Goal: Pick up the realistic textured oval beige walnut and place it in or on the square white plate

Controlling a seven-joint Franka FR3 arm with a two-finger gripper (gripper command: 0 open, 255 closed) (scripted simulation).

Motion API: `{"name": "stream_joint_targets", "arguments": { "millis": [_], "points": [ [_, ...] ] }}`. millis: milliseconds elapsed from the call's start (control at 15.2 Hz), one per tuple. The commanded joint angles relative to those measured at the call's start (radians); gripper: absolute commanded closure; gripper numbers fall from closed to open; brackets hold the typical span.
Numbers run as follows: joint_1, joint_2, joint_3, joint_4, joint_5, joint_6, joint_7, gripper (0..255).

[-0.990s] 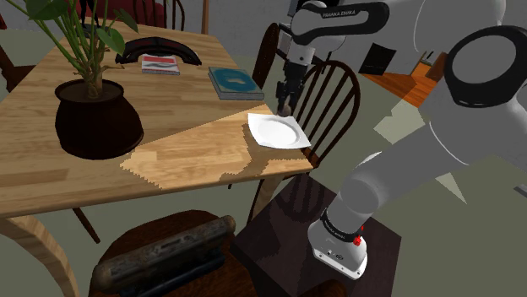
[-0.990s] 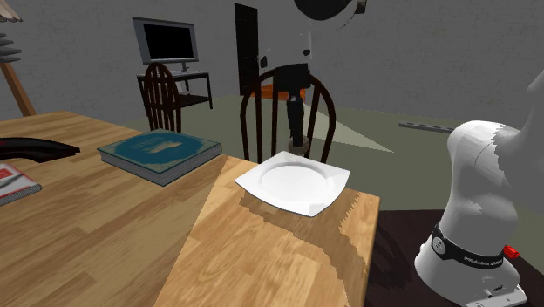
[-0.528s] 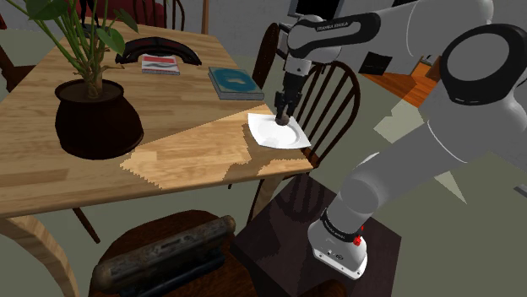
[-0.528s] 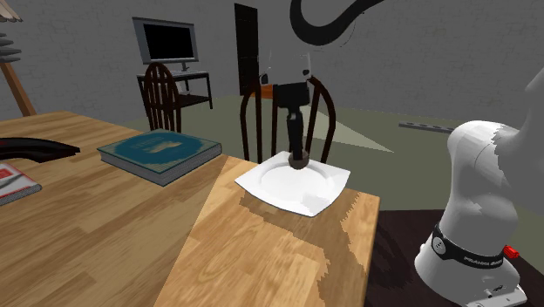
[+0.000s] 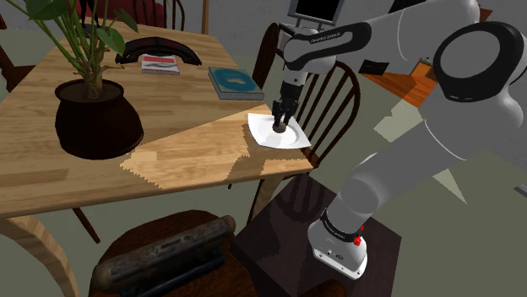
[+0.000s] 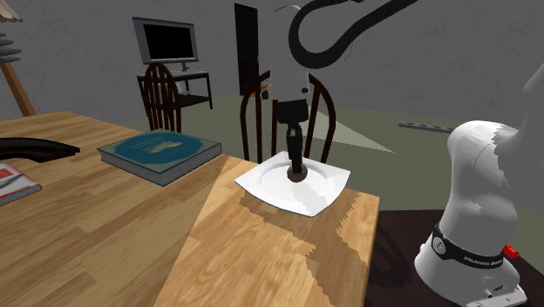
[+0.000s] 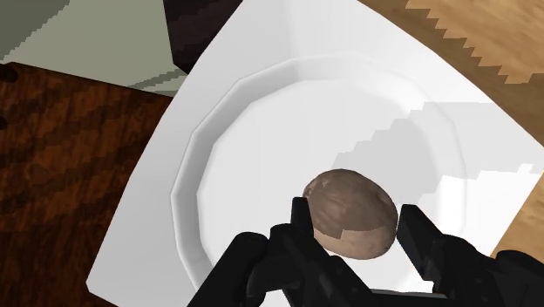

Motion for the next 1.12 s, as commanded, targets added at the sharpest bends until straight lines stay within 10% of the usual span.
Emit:
{"name": "stream_joint_targets", "arguments": {
  "millis": [0, 330, 396, 1056],
  "points": [
    [0.000, 0.001, 0.000, -0.002, 0.000, 0.004, -0.001, 255],
    [0.000, 0.001, 0.000, -0.002, 0.000, 0.004, -0.001, 255],
    [0.000, 0.001, 0.000, -0.002, 0.000, 0.004, -0.001, 0],
    [-0.004, -0.013, -0.003, 0.114, -0.007, -0.126, 0.003, 0]
  ]
}}
